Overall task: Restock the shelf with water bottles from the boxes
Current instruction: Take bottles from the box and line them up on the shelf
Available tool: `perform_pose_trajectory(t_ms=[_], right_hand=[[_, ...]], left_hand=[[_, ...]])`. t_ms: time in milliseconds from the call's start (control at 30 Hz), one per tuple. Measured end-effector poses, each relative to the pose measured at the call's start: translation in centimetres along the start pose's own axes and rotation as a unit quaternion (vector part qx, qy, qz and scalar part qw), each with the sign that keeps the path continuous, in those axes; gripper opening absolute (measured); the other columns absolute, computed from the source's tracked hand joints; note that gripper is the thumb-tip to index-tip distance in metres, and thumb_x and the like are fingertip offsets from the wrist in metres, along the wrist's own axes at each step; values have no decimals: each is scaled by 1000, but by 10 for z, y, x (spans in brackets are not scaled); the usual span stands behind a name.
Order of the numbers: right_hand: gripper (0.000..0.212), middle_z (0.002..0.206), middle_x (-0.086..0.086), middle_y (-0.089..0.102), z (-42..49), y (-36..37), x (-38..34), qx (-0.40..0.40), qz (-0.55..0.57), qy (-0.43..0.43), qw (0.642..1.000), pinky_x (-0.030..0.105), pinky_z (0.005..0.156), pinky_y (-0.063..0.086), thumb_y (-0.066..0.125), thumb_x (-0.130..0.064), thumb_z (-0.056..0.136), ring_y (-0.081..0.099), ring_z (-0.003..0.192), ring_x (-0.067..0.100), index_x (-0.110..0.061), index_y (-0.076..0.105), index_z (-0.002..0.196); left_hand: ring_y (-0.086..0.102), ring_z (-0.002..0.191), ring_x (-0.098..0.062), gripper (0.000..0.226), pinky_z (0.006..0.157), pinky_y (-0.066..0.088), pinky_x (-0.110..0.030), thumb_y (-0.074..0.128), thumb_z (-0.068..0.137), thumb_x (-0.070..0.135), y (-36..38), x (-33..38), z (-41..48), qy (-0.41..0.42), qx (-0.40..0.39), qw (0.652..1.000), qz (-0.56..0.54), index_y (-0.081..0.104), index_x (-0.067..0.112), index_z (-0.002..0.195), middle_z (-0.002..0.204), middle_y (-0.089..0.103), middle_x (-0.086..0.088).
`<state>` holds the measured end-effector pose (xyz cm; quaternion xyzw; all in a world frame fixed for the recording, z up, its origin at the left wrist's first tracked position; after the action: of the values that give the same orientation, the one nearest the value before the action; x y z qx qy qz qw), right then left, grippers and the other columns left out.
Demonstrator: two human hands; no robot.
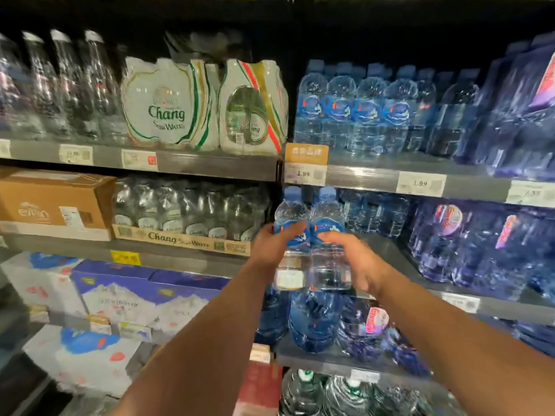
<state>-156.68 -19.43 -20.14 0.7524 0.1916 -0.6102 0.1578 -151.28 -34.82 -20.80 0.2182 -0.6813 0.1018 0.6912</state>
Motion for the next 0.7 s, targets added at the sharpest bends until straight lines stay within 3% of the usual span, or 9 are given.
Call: perform_pose_trajectory(t_ms=[67, 100, 233, 300, 367, 433, 500, 600, 700], right_hand=[[39, 93, -7, 59, 8, -6, -2, -13, 16, 10, 1000, 21, 45, 45, 63, -32, 86, 61, 63, 0, -15, 55, 121], [37, 87, -8, 61, 13, -9, -2, -10, 17, 13, 1000, 20, 41, 45, 63, -31, 86, 62, 56, -1, -15, 56, 119], [48, 94, 6, 71, 42, -16, 3, 8, 37, 37, 999, 24, 49, 51, 67, -31, 83, 71, 67, 15, -9, 57, 124], [49, 90, 4, 69, 54, -18, 0, 30, 34, 34, 998, 22, 45, 49, 68, -31, 83, 67, 62, 11, -10, 55, 125], [52, 87, -2, 62, 67, -19, -5, 58, 34, 17, 998, 22, 42, 44, 70, -29, 82, 60, 59, 2, -12, 53, 127], [60, 101, -1, 64, 81, -20, -10, 79, 32, -13, 996, 21, 47, 40, 74, -26, 79, 60, 69, 5, -11, 51, 131], [78, 127, 3, 55, 96, -23, -9, 104, 42, -36, 993, 23, 57, 39, 78, -20, 75, 55, 89, 14, -8, 39, 142], [87, 140, 9, 43, 111, -23, -1, 128, 43, -62, 989, 29, 85, 37, 76, -11, 77, 48, 120, 24, -7, 26, 147], [90, 145, 9, 40, 127, -19, 8, 129, 48, -80, 987, 26, 89, 31, 75, -2, 77, 39, 135, 25, -6, 20, 150]], left_hand=[[62, 94, -18, 44, 79, 42, -30, 78, 74, 38, 7, -4, 13, -8, 13, 1000, 1, 64, 10, 105, 104, 68, -5], [61, 94, -18, 41, 80, 40, -31, 77, 76, 36, 9, -7, 20, -10, 23, 1000, 3, 64, 10, 105, 104, 67, -6], [64, 99, -24, 46, 88, 47, -37, 82, 68, 37, 16, -13, 49, 5, 25, 1000, 14, 69, 10, 103, 103, 70, -8], [67, 93, -22, 43, 85, 52, -36, 83, 68, 36, 17, -16, 66, 4, 23, 1000, 17, 70, 10, 99, 97, 71, -7], [65, 80, -13, 35, 72, 51, -26, 80, 74, 32, 16, -15, 81, 21, 16, 999, 32, 69, 9, 98, 87, 69, -2], [63, 76, -9, 33, 64, 47, -19, 78, 76, 27, 15, -15, 95, 41, 2, 998, 39, 69, 7, 101, 85, 69, 0], [68, 84, -18, 35, 71, 52, -25, 81, 74, 21, 13, -18, 109, 51, -8, 998, 31, 70, 4, 102, 91, 72, -6], [70, 92, -27, 36, 84, 57, -39, 83, 71, 19, 11, -30, 127, 47, -19, 998, 23, 70, 7, 103, 97, 74, -10], [70, 95, -28, 39, 88, 55, -44, 82, 72, 16, 8, -46, 139, 42, -32, 999, -11, 69, 8, 107, 100, 73, -10]])
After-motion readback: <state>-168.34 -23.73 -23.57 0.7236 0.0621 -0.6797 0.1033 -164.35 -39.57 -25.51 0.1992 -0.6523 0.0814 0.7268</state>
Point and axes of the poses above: each hand's wrist, its own z-axis towards the middle knuckle, its own y-axis out of the palm, x = y × z, the point moved 3 cm from there along z, towards the middle knuckle
